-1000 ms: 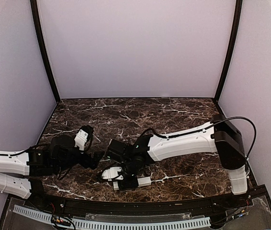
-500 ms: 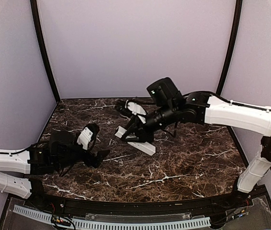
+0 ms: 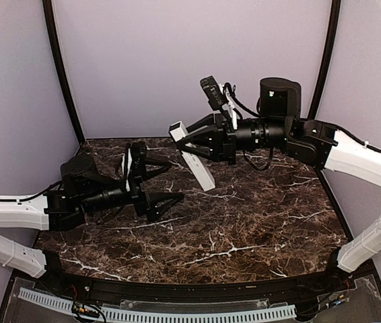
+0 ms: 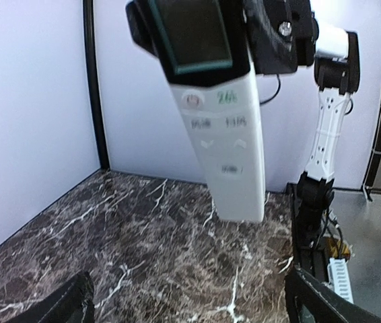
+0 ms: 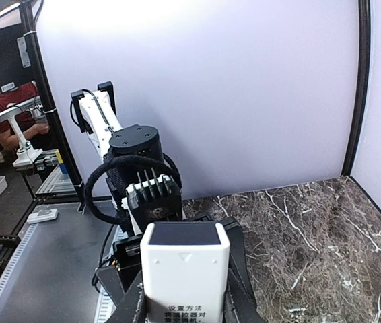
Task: Load the batteries into the remote control
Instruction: Pass from the right arm to the left
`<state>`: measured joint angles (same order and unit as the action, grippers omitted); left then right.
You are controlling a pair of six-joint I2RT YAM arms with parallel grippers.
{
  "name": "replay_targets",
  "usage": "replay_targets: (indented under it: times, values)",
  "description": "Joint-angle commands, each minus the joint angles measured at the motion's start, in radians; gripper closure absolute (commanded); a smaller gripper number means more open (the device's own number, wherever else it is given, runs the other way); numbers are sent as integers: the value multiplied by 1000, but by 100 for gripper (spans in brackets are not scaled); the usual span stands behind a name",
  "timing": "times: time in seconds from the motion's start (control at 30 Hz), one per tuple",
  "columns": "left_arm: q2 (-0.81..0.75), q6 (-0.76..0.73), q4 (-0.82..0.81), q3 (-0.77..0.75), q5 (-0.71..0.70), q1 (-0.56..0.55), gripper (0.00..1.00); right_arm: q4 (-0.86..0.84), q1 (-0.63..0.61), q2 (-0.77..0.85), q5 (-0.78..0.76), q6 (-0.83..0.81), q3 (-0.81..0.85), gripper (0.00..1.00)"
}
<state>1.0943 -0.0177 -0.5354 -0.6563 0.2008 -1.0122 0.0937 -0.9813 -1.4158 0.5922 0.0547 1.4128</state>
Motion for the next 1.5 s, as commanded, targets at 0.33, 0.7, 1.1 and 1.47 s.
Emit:
replay_targets:
  times: [0.33, 0.7, 1.1, 1.47]
  values:
    - [155, 264, -261, -136, 144, 0, 30, -170, 7, 35, 41, 95, -50, 100]
    - [207, 253, -277, -159, 148, -31, 49, -173, 8, 37, 23, 94, -64, 100]
    - [197, 224, -268, -145, 136, -35, 98, -160, 8, 41, 30, 98, -82, 100]
    - [174, 224, 290, -265, -168, -35, 100, 125, 106, 104, -212, 133, -48, 1]
